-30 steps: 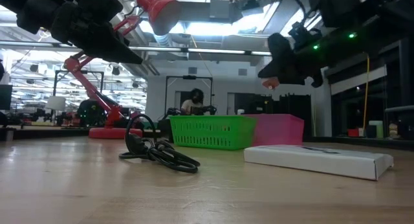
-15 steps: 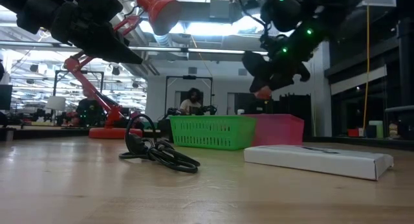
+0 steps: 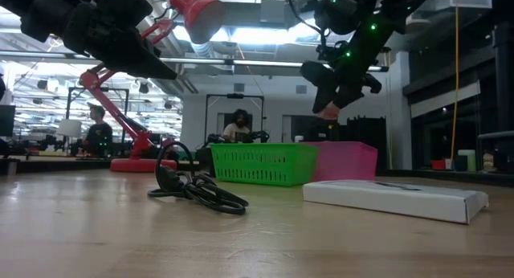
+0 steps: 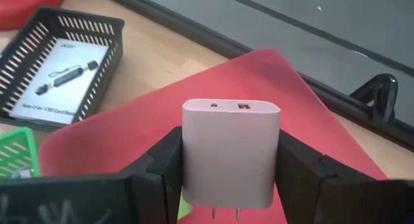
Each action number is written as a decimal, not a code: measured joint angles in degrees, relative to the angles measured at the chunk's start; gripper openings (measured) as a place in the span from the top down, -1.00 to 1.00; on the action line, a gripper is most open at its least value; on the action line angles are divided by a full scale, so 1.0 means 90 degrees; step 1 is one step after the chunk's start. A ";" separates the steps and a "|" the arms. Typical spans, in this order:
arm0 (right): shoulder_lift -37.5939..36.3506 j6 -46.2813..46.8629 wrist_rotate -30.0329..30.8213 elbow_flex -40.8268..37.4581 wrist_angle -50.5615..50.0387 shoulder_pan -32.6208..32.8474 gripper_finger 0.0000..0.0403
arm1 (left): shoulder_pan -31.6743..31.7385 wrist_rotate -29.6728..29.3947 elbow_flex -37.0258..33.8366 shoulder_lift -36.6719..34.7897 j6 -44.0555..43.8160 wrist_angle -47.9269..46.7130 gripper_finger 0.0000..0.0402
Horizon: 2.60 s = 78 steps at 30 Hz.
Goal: Pick and place items into bin
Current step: Put the white charger adapter into the red bin, then put the card reader box into the black bin
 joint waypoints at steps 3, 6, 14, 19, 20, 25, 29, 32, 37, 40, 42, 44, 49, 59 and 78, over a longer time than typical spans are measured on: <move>0.0000 0.0002 -0.0004 -0.0008 -0.0099 -0.0038 0.16 | 0.0000 0.0000 0.0000 0.0000 0.0002 0.0000 0.96; 0.0017 0.0020 0.0000 -0.0008 -0.0127 -0.0064 0.16 | 0.0000 0.0000 0.0000 0.0000 0.0002 -0.0002 0.97; 0.0552 0.0117 -0.0237 -0.0015 -0.0114 -0.0111 0.16 | -0.0002 0.0000 0.0000 0.0000 -0.0005 -0.0002 0.96; 0.1029 0.0169 -0.0538 -0.0018 -0.0041 -0.0309 0.16 | -0.0002 0.0000 0.0000 0.0000 -0.0010 0.0000 0.97; 0.1105 0.0156 -0.0660 -0.0023 0.0029 -0.0377 0.16 | -0.0002 0.0000 0.0000 0.0000 -0.0010 0.0000 0.97; 0.1422 -0.0175 -0.1228 -0.0023 0.0549 -0.0738 0.12 | -0.0001 0.0000 0.0000 0.0000 -0.0013 0.0000 0.97; 0.1560 -0.0198 -0.1335 -0.0023 0.0586 -0.0949 0.13 | -0.0002 0.0000 0.0000 0.0000 -0.0013 0.0000 0.97; 0.1596 -0.0309 -0.1470 -0.0023 0.0599 -0.1049 0.14 | -0.0002 0.0000 0.0000 0.0000 -0.0013 0.0000 0.96; 0.1620 -0.0316 -0.1579 -0.0023 0.0614 -0.1054 0.09 | -0.0002 0.0000 0.0000 0.0000 -0.0008 0.0000 0.97; 0.1620 -0.0316 -0.1582 -0.0023 0.0608 -0.1056 0.06 | -0.0002 0.0000 0.0000 0.0000 -0.0001 0.0000 0.97; 0.1620 -0.0316 -0.1577 -0.0023 0.0612 -0.1056 0.04 | -0.0002 0.0000 0.0000 0.0000 -0.0008 0.0000 0.96; 0.1620 -0.0316 -0.1577 -0.0023 0.0605 -0.1056 0.04 | -0.0002 0.0000 0.0000 0.0000 -0.0008 0.0000 0.96; 0.1620 -0.0335 -0.1577 -0.0023 0.0597 -0.1056 0.03 | -0.0002 0.0000 0.0000 0.0000 -0.0010 0.0000 0.97; 0.1620 -0.0703 -0.1606 -0.0023 0.0598 -0.1053 0.03 | -0.0001 0.0000 0.0000 0.0000 -0.0263 0.0000 0.97; 0.1612 -0.1194 -0.1942 -0.0023 0.0603 -0.1090 -0.31 | -0.0002 -0.0019 0.0000 0.0000 -0.0277 0.0002 0.97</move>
